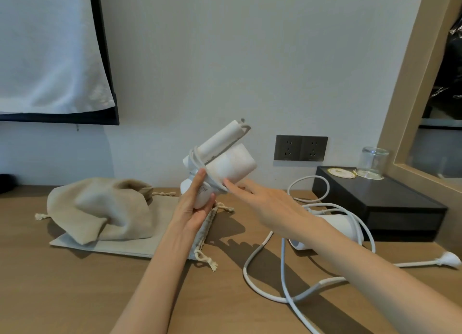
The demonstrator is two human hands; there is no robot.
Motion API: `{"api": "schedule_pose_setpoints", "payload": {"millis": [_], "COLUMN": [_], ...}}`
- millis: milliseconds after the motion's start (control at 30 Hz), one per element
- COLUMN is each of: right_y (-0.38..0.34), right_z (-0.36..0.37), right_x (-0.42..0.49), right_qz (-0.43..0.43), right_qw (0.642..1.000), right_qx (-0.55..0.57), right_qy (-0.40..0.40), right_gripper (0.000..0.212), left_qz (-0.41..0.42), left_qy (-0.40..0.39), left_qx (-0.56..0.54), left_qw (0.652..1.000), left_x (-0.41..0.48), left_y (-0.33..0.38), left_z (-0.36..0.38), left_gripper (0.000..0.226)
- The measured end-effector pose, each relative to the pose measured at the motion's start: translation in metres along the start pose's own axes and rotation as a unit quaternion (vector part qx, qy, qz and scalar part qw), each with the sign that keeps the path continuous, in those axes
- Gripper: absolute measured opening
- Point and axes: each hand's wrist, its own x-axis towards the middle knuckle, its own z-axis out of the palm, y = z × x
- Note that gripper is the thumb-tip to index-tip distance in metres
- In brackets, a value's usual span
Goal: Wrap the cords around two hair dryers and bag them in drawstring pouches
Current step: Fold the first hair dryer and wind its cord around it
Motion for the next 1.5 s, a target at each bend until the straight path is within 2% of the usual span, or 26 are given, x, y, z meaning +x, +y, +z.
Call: {"api": "schedule_pose_setpoints", "payload": {"millis": [67,167,200,233,267,333,400,467,533,633,767,833,933,1033,1100,1333,1500], "right_y": [0.009,0.018,0.023,0.027,0.032,0.043,0.058,0.074,0.083,0.086,0.088,0.088,0.083,0.071,0.061,0.042,0.030], "right_z": [-0.001,-0.014,-0.016,-0.018,-0.019,-0.025,-0.032,-0.039,-0.048,-0.058,-0.066,-0.071,-0.078,-0.084,-0.086,-0.079,-0.086], "right_x": [-0.004,-0.005,-0.006,-0.007,-0.010,-0.012,-0.013,-0.016,-0.016,-0.008,0.001,0.001,0.001,0.004,0.007,0.015,0.020], "right_qz": [0.040,0.139,0.170,0.195,0.212,0.250,0.301,0.319,0.324,0.329,0.361,0.374,0.356,0.319,0.310,0.252,0.222], "right_qw": [0.991,0.912,0.888,0.869,0.856,0.853,0.840,0.804,0.779,0.780,0.765,0.769,0.782,0.803,0.831,0.924,0.951], "right_qx": [0.128,0.387,0.426,0.449,0.457,0.433,0.425,0.482,0.522,0.521,0.519,0.497,0.483,0.470,0.426,0.260,0.150], "right_qy": [0.004,0.008,-0.020,-0.066,-0.112,-0.149,-0.150,-0.140,-0.127,-0.111,-0.124,-0.148,-0.170,-0.180,-0.181,-0.120,-0.153], "right_gripper": [0.070,0.020,0.022,0.033,0.041,0.044,0.051,0.049,0.037,0.023,0.016,0.024,0.024,0.025,0.025,0.034,0.040], "left_qz": [-0.014,-0.034,-0.030,-0.026,-0.022,-0.019,-0.016,-0.010,0.002,0.036,0.068,0.074,0.104,0.135,0.149,0.213,0.274], "left_qy": [-0.011,-0.038,-0.050,-0.063,-0.077,-0.114,-0.153,-0.177,-0.194,-0.229,-0.269,-0.256,-0.227,-0.212,-0.209,-0.166,-0.135], "left_qx": [-0.024,-0.043,-0.040,-0.033,-0.024,-0.003,0.027,0.069,0.118,0.214,0.338,0.385,0.446,0.514,0.537,0.532,0.532], "left_qw": [1.000,0.998,0.997,0.997,0.996,0.993,0.988,0.982,0.974,0.949,0.899,0.884,0.860,0.820,0.804,0.803,0.789], "left_x": [0.003,0.005,0.005,0.005,0.004,0.000,-0.001,0.000,0.002,0.002,0.001,0.000,-0.002,-0.003,-0.004,-0.003,-0.003], "left_y": [0.003,0.005,0.003,0.001,0.000,-0.002,-0.002,0.000,0.003,0.007,0.008,0.008,0.004,-0.001,-0.004,-0.008,-0.013], "left_z": [-0.002,-0.004,-0.005,-0.005,-0.004,-0.003,-0.004,-0.007,-0.011,-0.014,-0.015,-0.015,-0.015,-0.013,-0.011,-0.009,-0.007], "left_gripper": [0.051,0.093,0.097,0.095,0.091,0.077,0.063,0.060,0.066,0.093,0.099,0.099,0.076,0.068,0.068,0.059,0.059]}}
